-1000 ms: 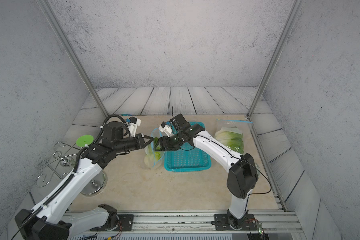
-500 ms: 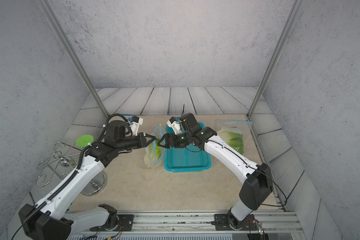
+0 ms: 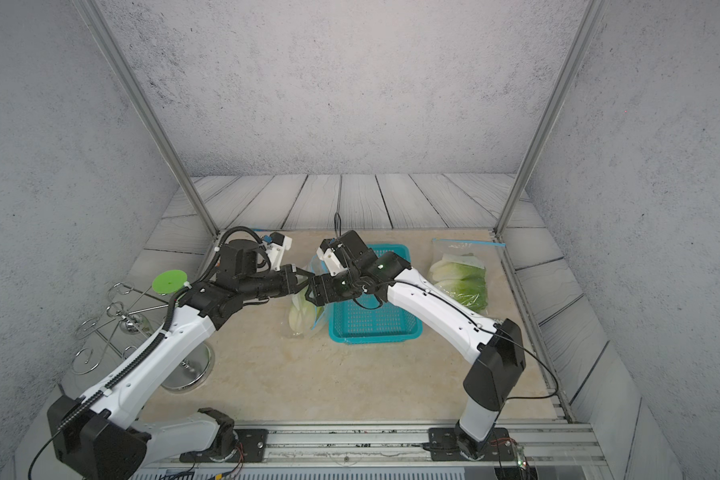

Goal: Put the chinese cabbages into a zipper bag and zip it
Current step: Adjust the zipper food storage bag at the center of the board.

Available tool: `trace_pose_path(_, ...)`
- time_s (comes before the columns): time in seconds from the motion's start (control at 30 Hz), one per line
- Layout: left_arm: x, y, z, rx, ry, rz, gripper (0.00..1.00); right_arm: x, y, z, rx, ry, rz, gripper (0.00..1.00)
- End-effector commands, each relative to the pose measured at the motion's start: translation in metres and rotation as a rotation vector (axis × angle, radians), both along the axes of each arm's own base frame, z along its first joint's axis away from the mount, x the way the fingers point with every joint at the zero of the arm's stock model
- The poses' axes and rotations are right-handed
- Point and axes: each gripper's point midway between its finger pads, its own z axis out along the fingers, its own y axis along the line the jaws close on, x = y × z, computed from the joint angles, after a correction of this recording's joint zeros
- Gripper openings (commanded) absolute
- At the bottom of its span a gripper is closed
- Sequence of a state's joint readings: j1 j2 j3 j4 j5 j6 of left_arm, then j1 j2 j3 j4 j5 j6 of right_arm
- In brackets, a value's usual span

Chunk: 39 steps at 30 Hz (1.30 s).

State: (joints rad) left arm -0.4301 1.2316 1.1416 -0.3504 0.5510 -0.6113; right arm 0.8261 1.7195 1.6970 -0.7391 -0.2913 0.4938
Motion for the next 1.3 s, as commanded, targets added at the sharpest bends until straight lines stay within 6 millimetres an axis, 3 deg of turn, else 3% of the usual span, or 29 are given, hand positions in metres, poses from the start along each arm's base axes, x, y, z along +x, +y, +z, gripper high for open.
trace_pose_path(0.0,0.0,-0.007,0.025,-0.049,-0.054,-0.028,0.0,0.016,-0.002,-0.018,-0.073,-0.018,-0.046,0.75)
trace_pose_path(0.07,-0.001,-0.009,0.027,-0.055,-0.056,-0.042,0.05,0.021,0.003,-0.015,-0.06,-0.038,-0.045,0.65)
trace_pose_path(0.23,-0.01,0.004,0.051,-0.015,-0.129,-0.048,0.4,0.026,0.009,-0.019,-0.079,-0.056,-0.007,0.16)
trace_pose_path(0.33,-0.016,0.027,0.075,0.034,-0.19,-0.009,0.51,0.021,0.012,-0.015,-0.078,-0.075,0.056,0.03)
trace_pose_path(0.47,-0.021,0.074,0.092,0.189,-0.254,0.115,0.56,0.006,0.018,0.014,-0.07,-0.151,0.218,0.0)
trace_pose_path(0.63,-0.022,0.131,0.105,0.418,-0.314,0.313,0.58,-0.043,0.022,0.072,-0.003,-0.235,0.463,0.0)
trace_pose_path(0.7,-0.023,0.146,0.103,0.466,-0.318,0.368,0.59,-0.063,0.02,0.093,0.061,-0.243,0.541,0.0)
trace_pose_path(0.77,-0.023,0.147,0.1,0.465,-0.316,0.373,0.59,-0.078,0.015,0.104,0.101,-0.276,0.621,0.0)
trace_pose_path(0.9,-0.023,0.13,0.095,0.375,-0.307,0.315,0.59,-0.097,-0.005,0.091,0.048,-0.331,0.783,0.0)
trace_pose_path(1.0,-0.024,0.123,0.089,0.339,-0.298,0.287,0.63,-0.096,-0.041,0.069,-0.118,-0.368,0.883,0.0)
trace_pose_path(1.1,-0.02,0.116,0.083,0.31,-0.276,0.266,0.69,-0.077,-0.065,0.051,-0.253,-0.454,0.899,0.0)
trace_pose_path(1.27,-0.011,0.1,0.075,0.273,-0.254,0.198,0.7,-0.037,-0.09,0.034,-0.49,-0.592,0.906,0.0)
